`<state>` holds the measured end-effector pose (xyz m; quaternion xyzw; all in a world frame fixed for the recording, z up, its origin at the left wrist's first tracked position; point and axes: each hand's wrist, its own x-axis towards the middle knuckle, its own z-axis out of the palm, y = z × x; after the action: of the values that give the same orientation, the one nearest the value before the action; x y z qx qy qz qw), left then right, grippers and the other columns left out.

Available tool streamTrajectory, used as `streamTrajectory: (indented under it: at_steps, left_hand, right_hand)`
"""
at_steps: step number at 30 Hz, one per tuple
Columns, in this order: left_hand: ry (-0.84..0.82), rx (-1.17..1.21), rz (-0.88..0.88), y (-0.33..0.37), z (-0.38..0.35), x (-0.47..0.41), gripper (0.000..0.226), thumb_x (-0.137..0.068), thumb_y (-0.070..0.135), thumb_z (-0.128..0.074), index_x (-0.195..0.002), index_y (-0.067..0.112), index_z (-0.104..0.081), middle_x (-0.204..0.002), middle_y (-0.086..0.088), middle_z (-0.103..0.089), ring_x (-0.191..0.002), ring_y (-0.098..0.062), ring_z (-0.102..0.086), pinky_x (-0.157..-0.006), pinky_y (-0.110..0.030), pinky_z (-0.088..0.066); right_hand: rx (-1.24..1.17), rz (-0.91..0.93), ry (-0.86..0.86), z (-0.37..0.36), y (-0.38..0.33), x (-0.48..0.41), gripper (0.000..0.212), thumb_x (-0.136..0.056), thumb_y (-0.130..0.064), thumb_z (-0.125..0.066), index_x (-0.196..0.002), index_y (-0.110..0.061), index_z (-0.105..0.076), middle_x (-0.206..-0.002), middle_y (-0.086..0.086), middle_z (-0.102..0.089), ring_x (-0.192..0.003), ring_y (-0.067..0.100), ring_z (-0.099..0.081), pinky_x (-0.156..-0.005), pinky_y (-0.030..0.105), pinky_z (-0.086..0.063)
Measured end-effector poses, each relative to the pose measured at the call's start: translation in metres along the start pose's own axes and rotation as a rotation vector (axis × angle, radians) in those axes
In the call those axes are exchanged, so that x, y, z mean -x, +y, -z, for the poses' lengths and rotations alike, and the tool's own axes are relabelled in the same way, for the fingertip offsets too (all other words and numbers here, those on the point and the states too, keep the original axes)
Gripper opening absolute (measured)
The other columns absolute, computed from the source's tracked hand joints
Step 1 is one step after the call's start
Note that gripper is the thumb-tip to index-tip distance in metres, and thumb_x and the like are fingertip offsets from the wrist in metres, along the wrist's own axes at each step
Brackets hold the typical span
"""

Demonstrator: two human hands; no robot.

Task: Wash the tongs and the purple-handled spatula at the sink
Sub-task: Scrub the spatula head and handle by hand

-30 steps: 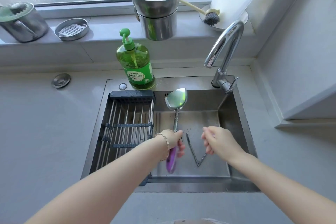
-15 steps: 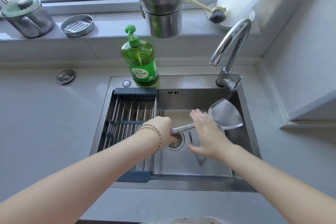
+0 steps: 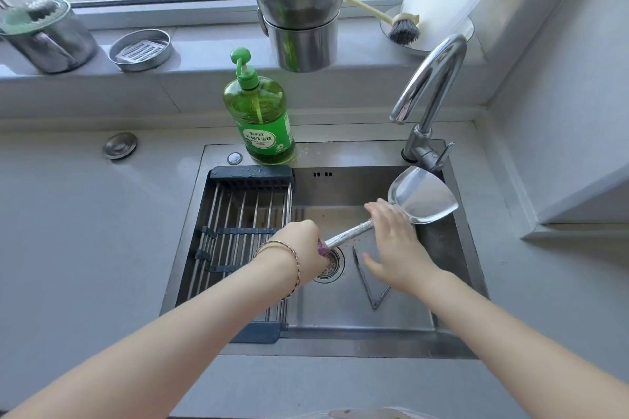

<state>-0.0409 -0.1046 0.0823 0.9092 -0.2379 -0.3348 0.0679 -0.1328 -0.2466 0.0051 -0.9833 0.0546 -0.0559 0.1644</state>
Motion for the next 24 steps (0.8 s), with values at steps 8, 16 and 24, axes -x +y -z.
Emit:
streamTrajectory:
  at_steps: [8, 16, 24]
  left_hand:
    - [0.016, 0.041, 0.010, -0.008, 0.010, 0.000, 0.019, -0.083, 0.022, -0.060, -0.067, 0.014, -0.054, -0.064, -0.001, -0.052, -0.063, -0.022, -0.052, -0.069, -0.032, -0.055]
    - [0.027, 0.033, 0.028, -0.010, 0.012, 0.003, 0.016, -0.085, 0.020, -0.056, -0.071, 0.012, -0.054, -0.067, -0.004, -0.053, -0.062, -0.024, -0.049, -0.063, -0.029, -0.050]
    - [0.197, -0.507, -0.164, -0.003, 0.017, 0.016, 0.022, -0.093, 0.008, -0.043, -0.110, 0.012, -0.056, -0.110, -0.008, -0.063, -0.101, -0.030, -0.062, -0.079, -0.034, -0.045]
  right_hand:
    - [0.065, 0.006, -0.002, 0.007, 0.004, -0.004, 0.097, -0.057, -0.016, -0.078, -0.136, 0.004, -0.025, -0.138, 0.026, -0.044, -0.131, 0.029, -0.024, -0.113, 0.029, -0.003]
    - [0.001, 0.118, 0.042, 0.002, -0.010, -0.008, 0.080, -0.061, -0.014, -0.064, -0.133, 0.007, -0.037, -0.138, 0.024, -0.045, -0.134, 0.034, -0.033, -0.114, 0.043, -0.023]
    - [-0.075, 0.103, -0.109, 0.017, -0.022, -0.026, 0.056, -0.078, -0.020, -0.057, -0.131, -0.008, -0.045, -0.126, 0.008, -0.053, -0.122, 0.025, -0.045, -0.109, 0.030, -0.023]
